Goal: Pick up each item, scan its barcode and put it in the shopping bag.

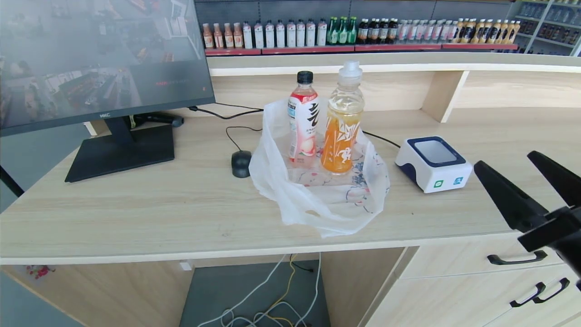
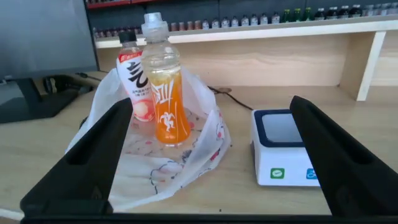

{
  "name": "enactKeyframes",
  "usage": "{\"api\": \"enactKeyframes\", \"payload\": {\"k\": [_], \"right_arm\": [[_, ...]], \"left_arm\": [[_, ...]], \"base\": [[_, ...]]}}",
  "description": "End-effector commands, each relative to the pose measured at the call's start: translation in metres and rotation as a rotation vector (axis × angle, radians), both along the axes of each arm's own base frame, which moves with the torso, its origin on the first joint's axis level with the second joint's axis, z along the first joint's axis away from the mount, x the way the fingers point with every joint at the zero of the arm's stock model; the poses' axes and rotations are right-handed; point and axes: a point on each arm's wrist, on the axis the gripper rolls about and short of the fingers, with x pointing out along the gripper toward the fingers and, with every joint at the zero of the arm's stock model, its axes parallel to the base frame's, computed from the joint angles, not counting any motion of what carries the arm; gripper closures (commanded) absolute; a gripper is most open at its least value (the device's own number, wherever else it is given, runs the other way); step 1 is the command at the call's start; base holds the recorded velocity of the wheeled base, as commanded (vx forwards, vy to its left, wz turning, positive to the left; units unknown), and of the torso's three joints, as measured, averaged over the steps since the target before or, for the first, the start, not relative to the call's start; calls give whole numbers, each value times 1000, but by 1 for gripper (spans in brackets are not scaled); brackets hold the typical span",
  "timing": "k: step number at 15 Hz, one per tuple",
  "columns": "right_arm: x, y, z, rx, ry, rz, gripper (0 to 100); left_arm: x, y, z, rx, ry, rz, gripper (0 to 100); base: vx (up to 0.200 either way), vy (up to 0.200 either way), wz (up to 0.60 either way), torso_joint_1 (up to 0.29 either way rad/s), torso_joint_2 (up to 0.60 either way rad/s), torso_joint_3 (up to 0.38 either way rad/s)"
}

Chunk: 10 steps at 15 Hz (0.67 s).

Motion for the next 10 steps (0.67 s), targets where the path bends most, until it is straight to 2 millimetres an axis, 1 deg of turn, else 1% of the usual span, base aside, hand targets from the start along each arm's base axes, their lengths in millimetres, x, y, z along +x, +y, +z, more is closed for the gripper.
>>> {"api": "enactKeyframes", "payload": {"k": [1, 2, 3, 5, 6, 8, 9, 10], "right_arm": [[-42, -24, -6, 19, -33, 5, 0], [-45, -26, -9, 3, -6, 8, 0], [-55, -30, -20, -52, 78, 39, 0], [-69, -35, -33, -120, 162, 94, 0], [-81, -41, -42, -150, 203, 118, 0], [-92, -49, -53, -179, 245, 119, 0], [-104, -57, -67, -219, 291, 119, 0], [-113, -63, -76, -262, 297, 122, 0]], "left_arm": [[0, 0, 0, 0, -1, 1, 0], [0, 0, 0, 0, -1, 1, 0], [0, 0, 0, 0, -1, 1, 0], [0, 0, 0, 0, -1, 1, 0], [0, 0, 0, 0, -1, 1, 0], [0, 0, 0, 6, -1, -3, 0], [0, 0, 0, 9, 0, -3, 0], [0, 0, 0, 11, 0, -3, 0]], "base": [[0, 0, 0, 0, 0, 0], [0, 0, 0, 0, 0, 0], [0, 0, 0, 0, 0, 0], [0, 0, 0, 0, 0, 0], [0, 0, 0, 0, 0, 0], [0, 0, 0, 0, 0, 0], [0, 0, 0, 0, 0, 0], [0, 0, 0, 0, 0, 0]]}}
